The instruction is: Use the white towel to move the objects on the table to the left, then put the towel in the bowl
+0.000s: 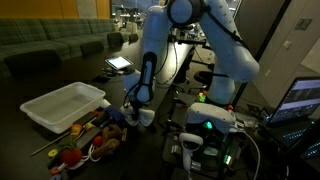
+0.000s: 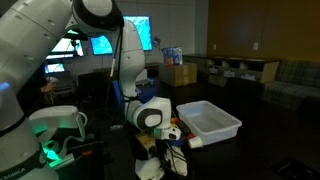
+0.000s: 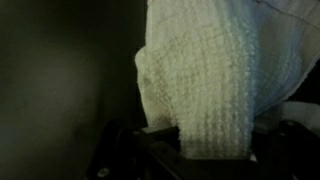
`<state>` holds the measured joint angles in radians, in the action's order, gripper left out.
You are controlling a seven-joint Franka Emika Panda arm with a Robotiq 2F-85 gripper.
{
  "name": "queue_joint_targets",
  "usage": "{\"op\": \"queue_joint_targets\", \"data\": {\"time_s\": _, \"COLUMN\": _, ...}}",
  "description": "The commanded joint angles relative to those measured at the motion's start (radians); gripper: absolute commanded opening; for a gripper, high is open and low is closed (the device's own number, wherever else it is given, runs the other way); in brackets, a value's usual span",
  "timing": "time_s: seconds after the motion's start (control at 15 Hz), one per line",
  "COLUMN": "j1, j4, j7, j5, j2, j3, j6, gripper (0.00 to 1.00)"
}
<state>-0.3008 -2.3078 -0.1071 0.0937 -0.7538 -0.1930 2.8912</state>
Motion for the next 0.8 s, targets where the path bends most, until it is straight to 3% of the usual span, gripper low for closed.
{"op": "queue_joint_targets", "data": {"time_s": 0.0, "j1": -0.045, "j4": 0.067, "j7": -0.037, "j5": 0.038, "j2": -0.036, "j3": -0.02, "j6": -0.025, "gripper": 0.09}}
{"op": "queue_joint_targets", "data": {"time_s": 0.33, "j1": -0.076, "j4": 0.084, "j7": -0.019, "j5": 0.057, "j2": -0.034, "j3": 0.052, "j6": -0.069, "gripper": 0.09}}
{"op": "queue_joint_targets", "data": {"time_s": 0.73, "j1": -0.104, "j4": 0.164, "j7": -0.053, "j5": 0.038, "j2": -0.055, "j3": 0.168, "j6": -0.209, "gripper": 0.09}}
